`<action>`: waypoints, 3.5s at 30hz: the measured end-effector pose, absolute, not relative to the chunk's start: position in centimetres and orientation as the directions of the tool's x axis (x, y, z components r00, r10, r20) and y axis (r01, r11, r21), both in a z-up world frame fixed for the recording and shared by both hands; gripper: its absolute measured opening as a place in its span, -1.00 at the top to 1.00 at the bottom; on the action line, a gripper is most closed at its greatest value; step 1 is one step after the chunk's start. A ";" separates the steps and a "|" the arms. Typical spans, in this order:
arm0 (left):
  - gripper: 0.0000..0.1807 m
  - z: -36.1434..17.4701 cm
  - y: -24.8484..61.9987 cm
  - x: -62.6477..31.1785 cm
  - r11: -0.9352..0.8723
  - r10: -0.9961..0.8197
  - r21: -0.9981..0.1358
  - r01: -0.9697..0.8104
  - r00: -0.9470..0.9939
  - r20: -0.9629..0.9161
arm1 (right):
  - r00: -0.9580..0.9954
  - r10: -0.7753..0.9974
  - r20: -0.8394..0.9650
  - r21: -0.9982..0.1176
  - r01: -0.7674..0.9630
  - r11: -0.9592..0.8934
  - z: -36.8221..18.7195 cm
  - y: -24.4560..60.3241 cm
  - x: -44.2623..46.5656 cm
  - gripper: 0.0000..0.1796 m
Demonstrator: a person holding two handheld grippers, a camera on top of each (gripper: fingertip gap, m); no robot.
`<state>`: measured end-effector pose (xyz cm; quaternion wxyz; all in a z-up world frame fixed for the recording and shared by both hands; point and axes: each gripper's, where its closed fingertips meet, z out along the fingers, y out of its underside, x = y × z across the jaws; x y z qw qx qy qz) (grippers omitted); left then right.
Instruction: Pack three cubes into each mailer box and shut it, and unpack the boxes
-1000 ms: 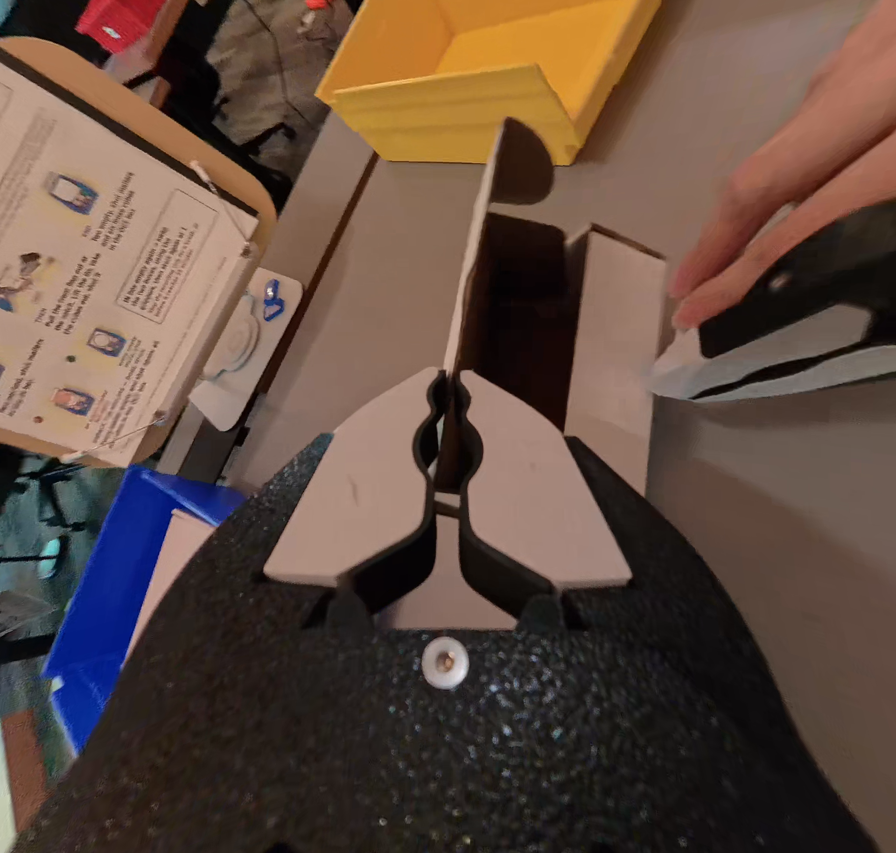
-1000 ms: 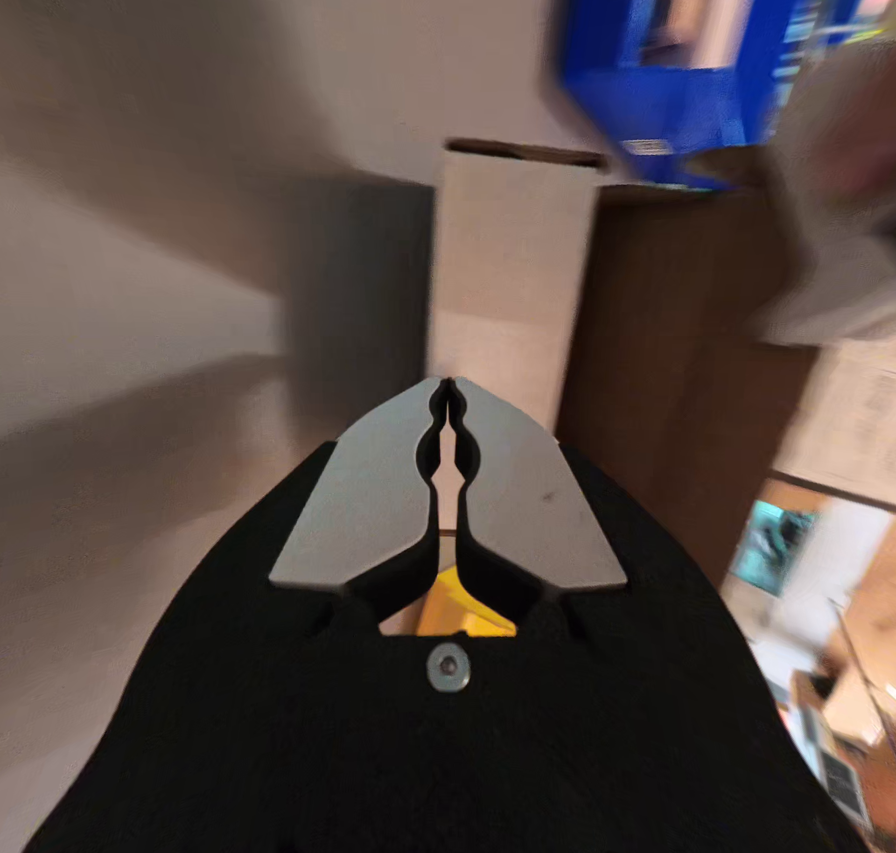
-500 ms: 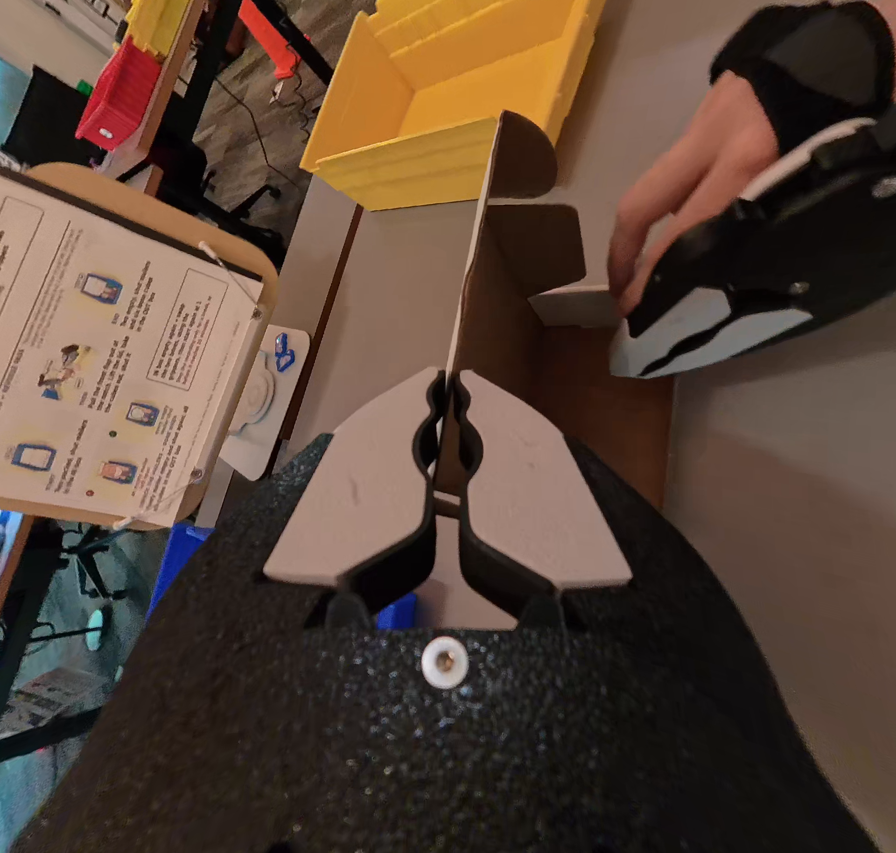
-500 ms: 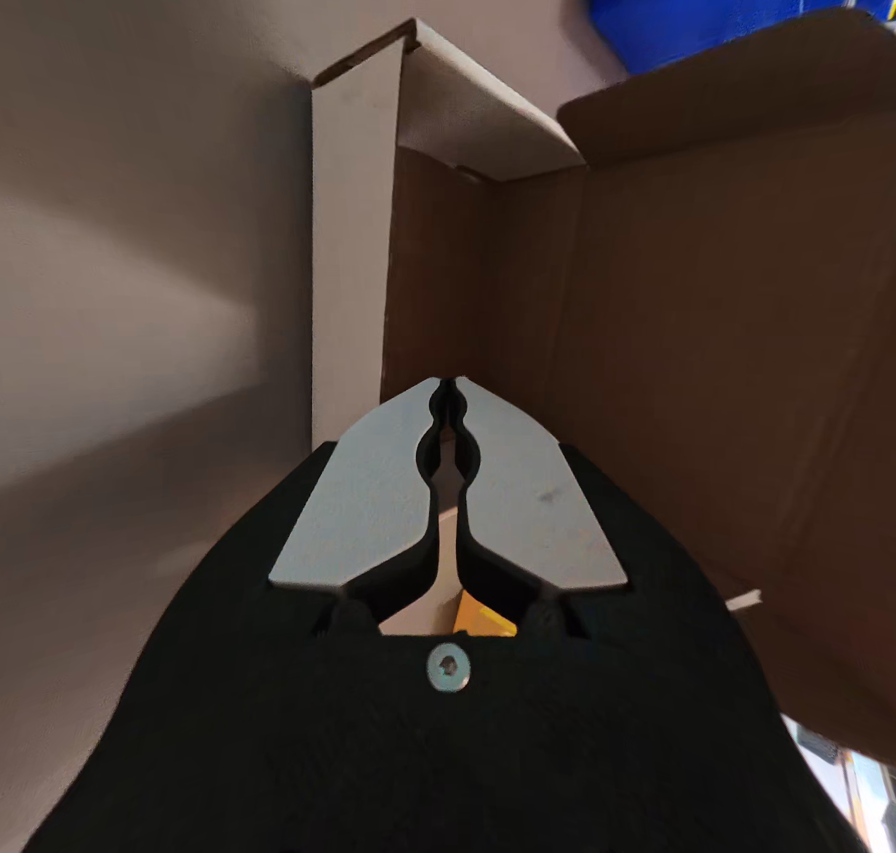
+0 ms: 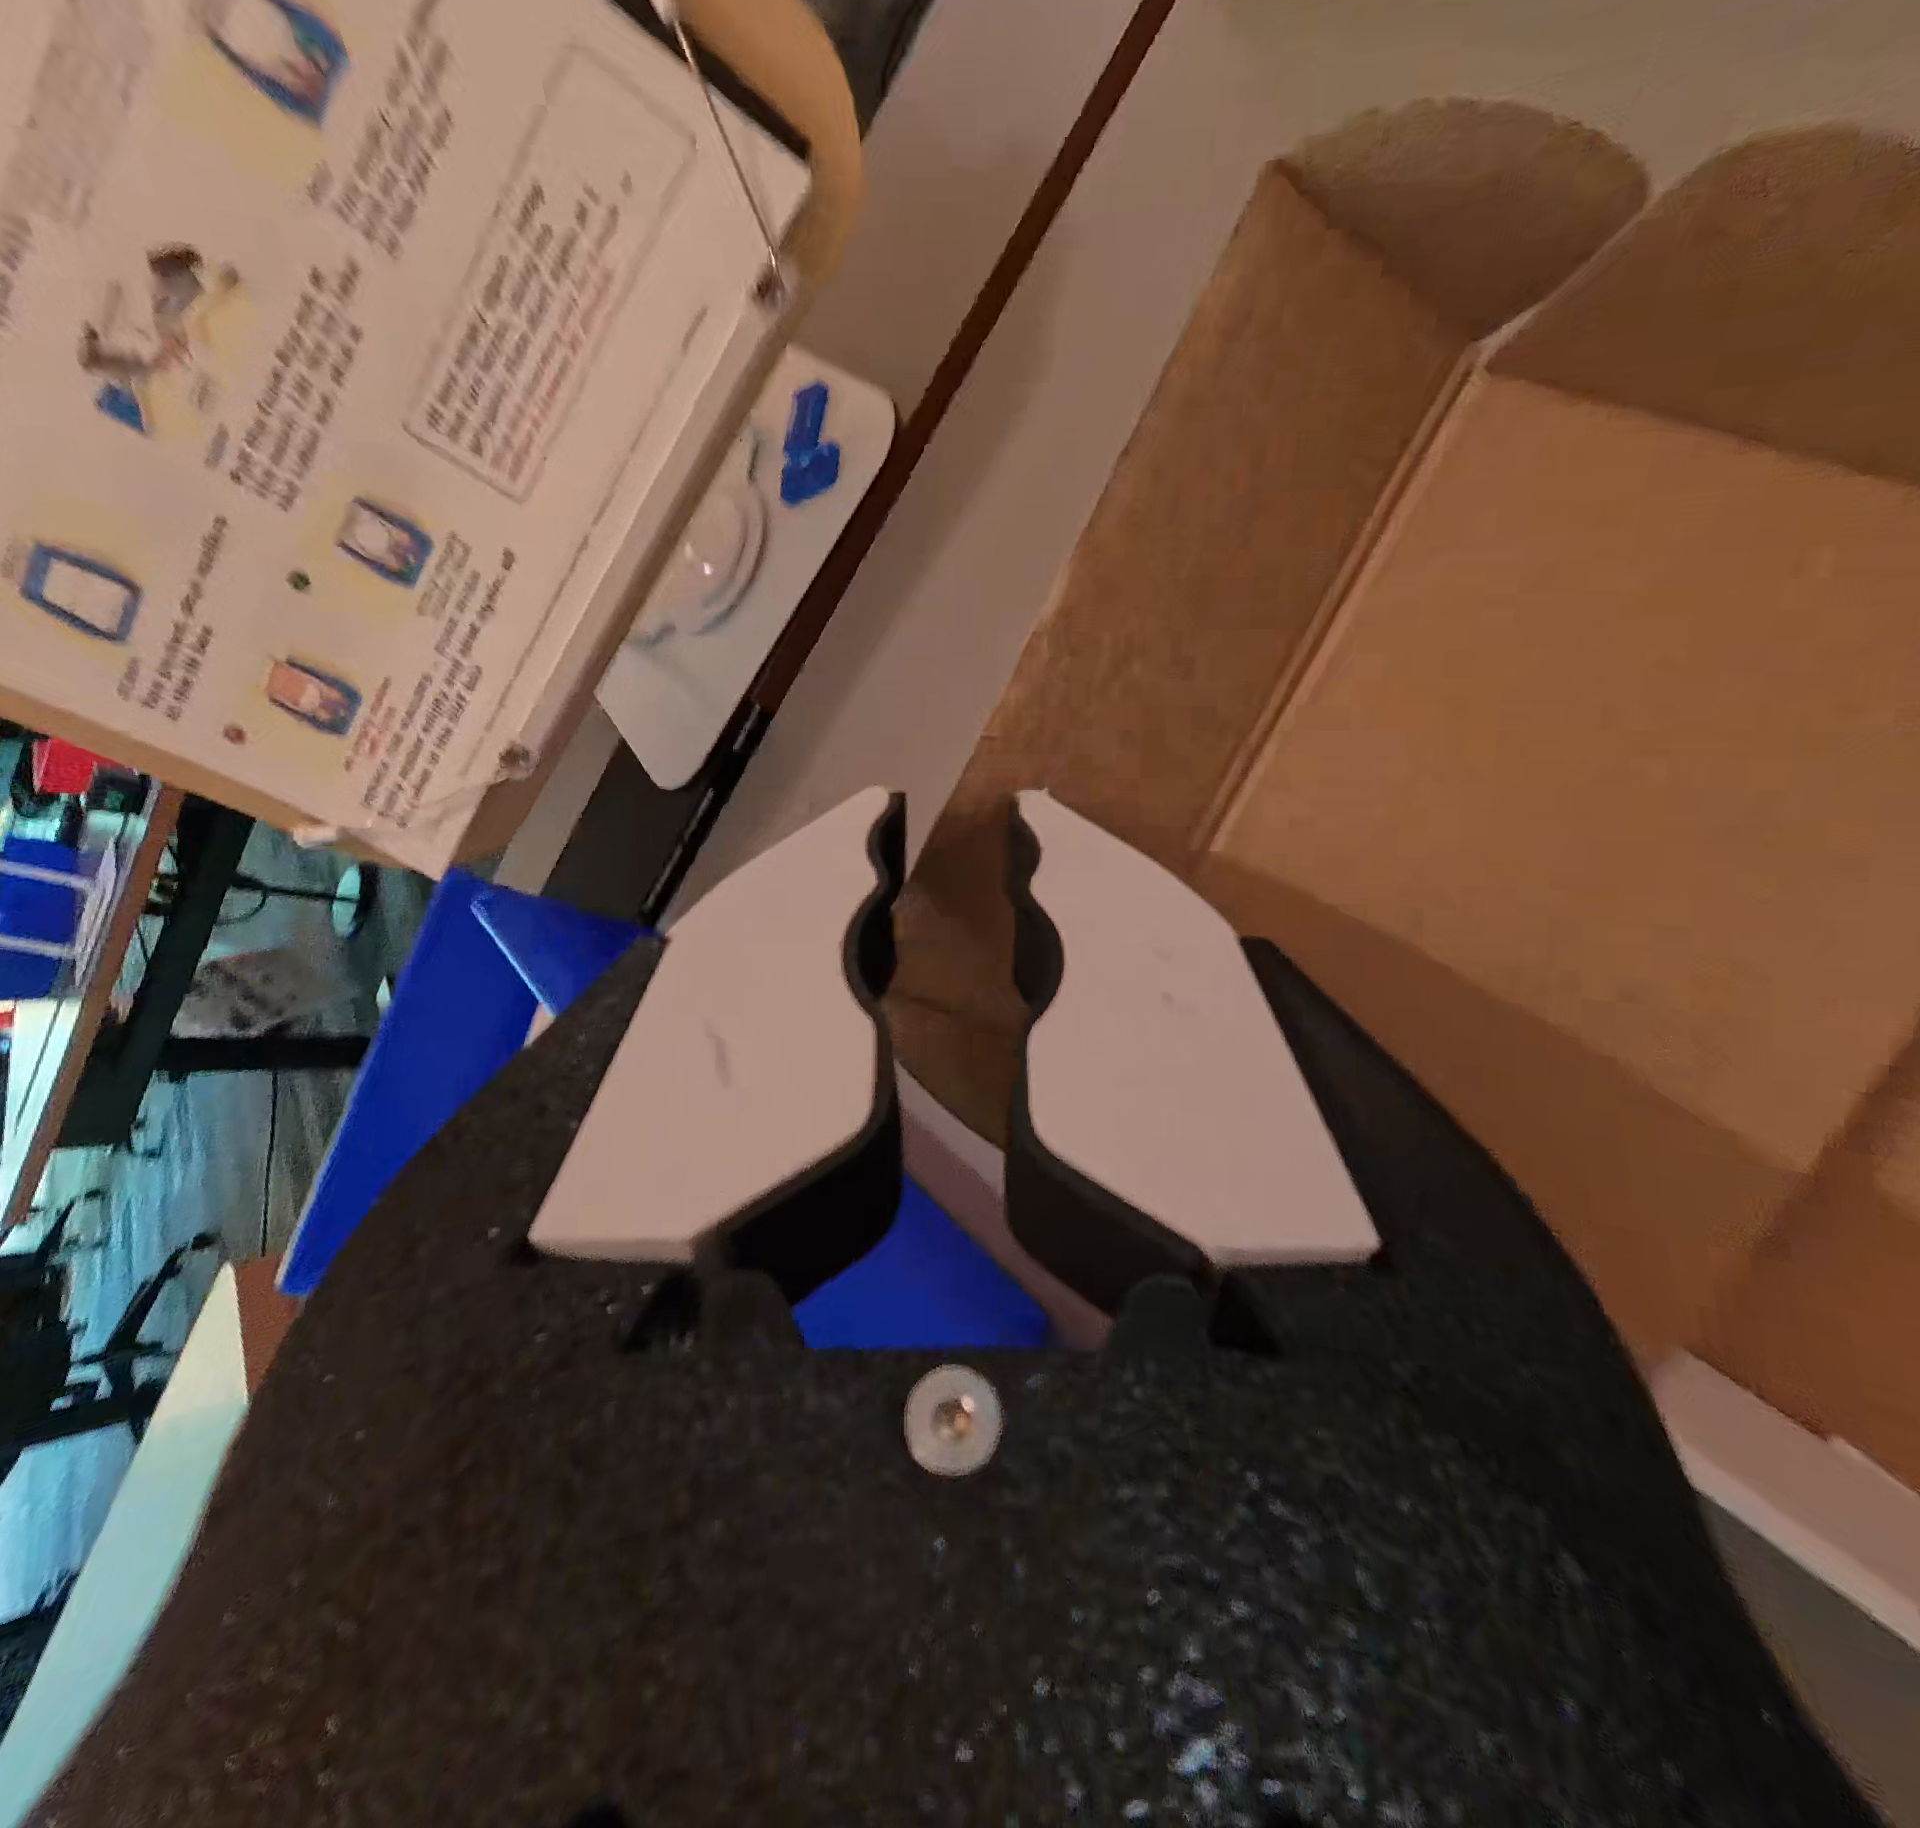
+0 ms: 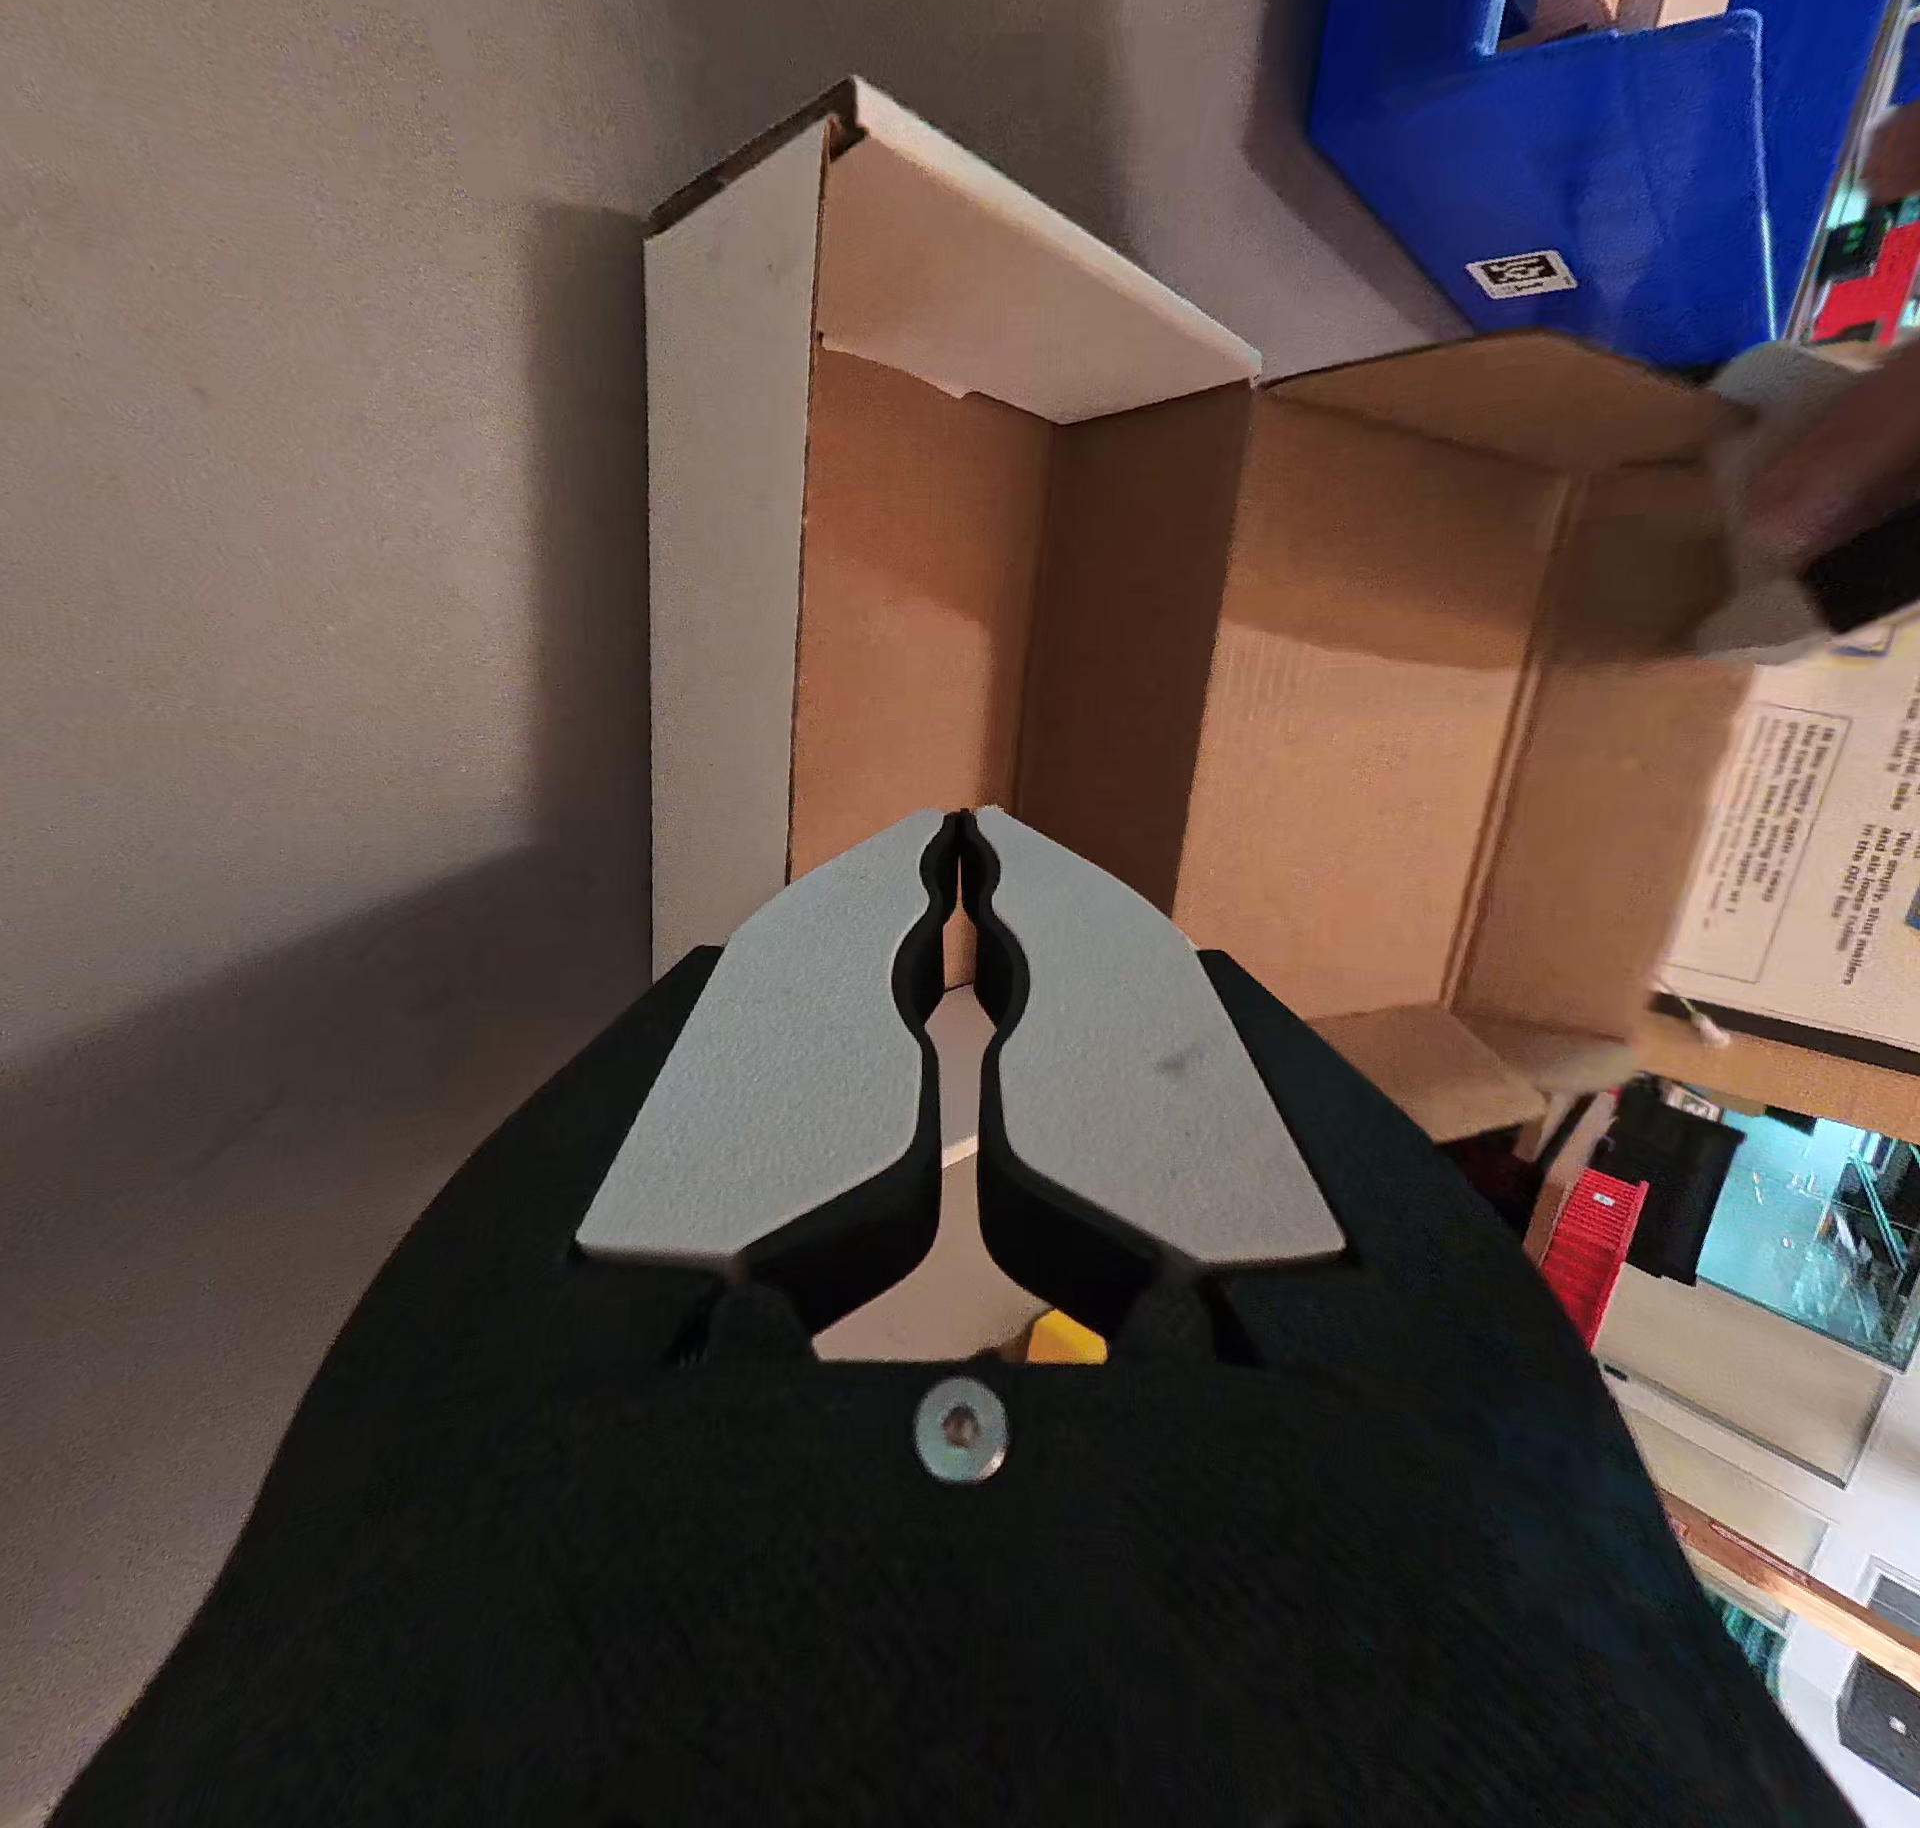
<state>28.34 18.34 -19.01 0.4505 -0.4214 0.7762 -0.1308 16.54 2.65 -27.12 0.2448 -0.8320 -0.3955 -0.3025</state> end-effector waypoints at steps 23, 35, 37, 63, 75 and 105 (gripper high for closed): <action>0.17 -16.6 34.3 18.4 0.223 -0.953 -0.552 -0.803 -0.060 -0.298 | 0.651 0.374 0.660 -0.511 0.754 -0.413 -22.7 3.3 15.0 0.79; 0.18 -28.0 42.7 15.2 0.068 -0.978 -0.037 -0.997 -0.059 -0.201 | 0.816 0.387 0.429 -0.735 0.564 -0.375 -21.3 1.3 14.5 0.46; 0.22 -28.8 43.4 15.3 0.019 -0.983 -0.011 -1.000 -0.017 -0.182 | 0.850 0.356 0.388 -0.788 0.506 -0.350 -20.2 1.1 14.7 0.38; 0.49 -9.5 26.0 16.1 0.257 -0.950 -0.893 -0.370 -0.266 -0.163 | 0.948 0.129 -0.290 -0.950 -0.269 -0.161 -14.2 2.6 17.2 -0.14; 0.49 -10.3 5.4 9.5 0.315 -0.700 -0.924 0.219 -0.604 -0.382 | 0.680 0.322 -0.658 -0.753 -0.601 -0.269 -13.2 3.0 10.4 -0.09; 0.27 -12.6 5.4 9.1 0.459 -0.656 -0.863 0.212 -0.574 -0.490 | 0.891 0.025 -0.453 -0.778 -0.382 -0.499 -16.1 2.7 15.2 0.50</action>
